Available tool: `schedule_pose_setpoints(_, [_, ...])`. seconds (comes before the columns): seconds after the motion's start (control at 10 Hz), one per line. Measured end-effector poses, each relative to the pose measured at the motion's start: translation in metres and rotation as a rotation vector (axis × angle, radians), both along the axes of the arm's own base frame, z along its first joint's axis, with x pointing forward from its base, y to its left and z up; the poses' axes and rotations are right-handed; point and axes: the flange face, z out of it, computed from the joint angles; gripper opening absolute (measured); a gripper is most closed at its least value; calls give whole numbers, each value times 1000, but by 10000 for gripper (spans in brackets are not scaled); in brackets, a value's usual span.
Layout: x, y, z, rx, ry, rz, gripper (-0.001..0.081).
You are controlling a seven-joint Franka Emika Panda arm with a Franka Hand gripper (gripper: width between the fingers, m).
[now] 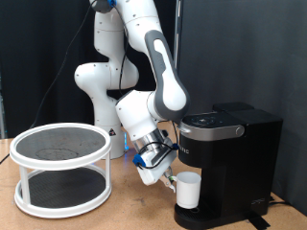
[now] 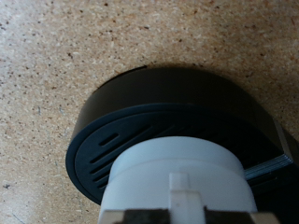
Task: Make a cup of coffee with the keurig machine
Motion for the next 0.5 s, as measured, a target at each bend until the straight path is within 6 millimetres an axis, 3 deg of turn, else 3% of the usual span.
schedule_pose_setpoints(0.5, [0,2,-1,3,-5,-27,4])
